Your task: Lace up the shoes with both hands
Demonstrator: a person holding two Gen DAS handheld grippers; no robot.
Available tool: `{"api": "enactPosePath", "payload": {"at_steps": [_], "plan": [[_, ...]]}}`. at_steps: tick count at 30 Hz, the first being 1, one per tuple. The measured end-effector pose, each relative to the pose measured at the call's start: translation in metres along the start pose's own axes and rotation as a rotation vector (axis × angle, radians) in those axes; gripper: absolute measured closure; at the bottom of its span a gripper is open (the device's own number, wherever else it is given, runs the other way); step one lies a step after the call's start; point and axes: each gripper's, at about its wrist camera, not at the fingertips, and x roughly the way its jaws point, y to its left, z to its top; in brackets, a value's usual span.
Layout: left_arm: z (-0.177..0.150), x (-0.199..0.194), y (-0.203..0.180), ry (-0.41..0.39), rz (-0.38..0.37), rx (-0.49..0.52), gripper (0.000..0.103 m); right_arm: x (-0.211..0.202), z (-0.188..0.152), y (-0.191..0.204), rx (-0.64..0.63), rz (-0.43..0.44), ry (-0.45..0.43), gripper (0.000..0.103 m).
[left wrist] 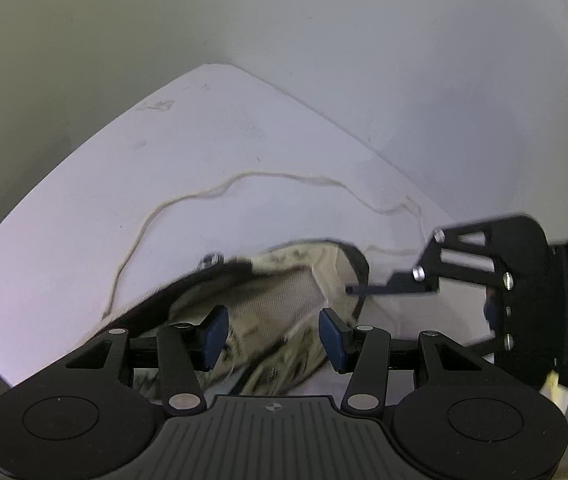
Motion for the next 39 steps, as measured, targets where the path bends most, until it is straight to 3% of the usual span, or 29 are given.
{"api": "enactPosePath", "payload": {"at_steps": [2, 5, 12, 22, 27, 29, 32, 35, 36, 39], "plan": [[-0.002, -0.002, -0.002, 0.009, 0.019, 0.028, 0.058, 0.000, 0.003, 0.000, -0.009, -0.006, 0.014, 0.081], [0.000, -0.002, 0.000, 0.005, 0.010, 0.027, 0.058, 0.001, 0.007, 0.001, -0.022, -0.014, 0.034, 0.093], [-0.001, 0.002, 0.009, 0.006, -0.014, 0.010, 0.058, 0.000, 0.013, 0.004, -0.135, -0.031, 0.079, 0.102], [0.000, 0.004, 0.013, -0.015, -0.033, -0.023, 0.058, -0.020, 0.016, 0.008, -0.173, -0.063, 0.080, 0.103], [-0.001, 0.004, 0.017, -0.015, -0.030, -0.034, 0.058, -0.032, 0.006, 0.001, -0.154, -0.080, 0.086, 0.084], [-0.001, 0.002, 0.020, -0.010, -0.042, -0.035, 0.058, -0.033, -0.001, -0.003, -0.138, -0.076, 0.107, 0.085], [0.002, -0.012, 0.036, 0.019, -0.118, -0.044, 0.058, -0.032, -0.010, -0.009, -0.129, -0.071, 0.146, 0.085], [0.004, -0.015, 0.029, 0.019, -0.093, 0.001, 0.054, -0.032, -0.012, -0.010, -0.119, -0.053, 0.160, 0.092], [0.004, -0.015, 0.027, 0.020, -0.084, 0.012, 0.054, -0.033, -0.012, -0.012, -0.111, -0.050, 0.157, 0.103], [0.003, -0.018, 0.027, 0.023, -0.078, 0.005, 0.054, -0.038, -0.013, -0.019, -0.084, -0.020, 0.161, 0.103]]}}
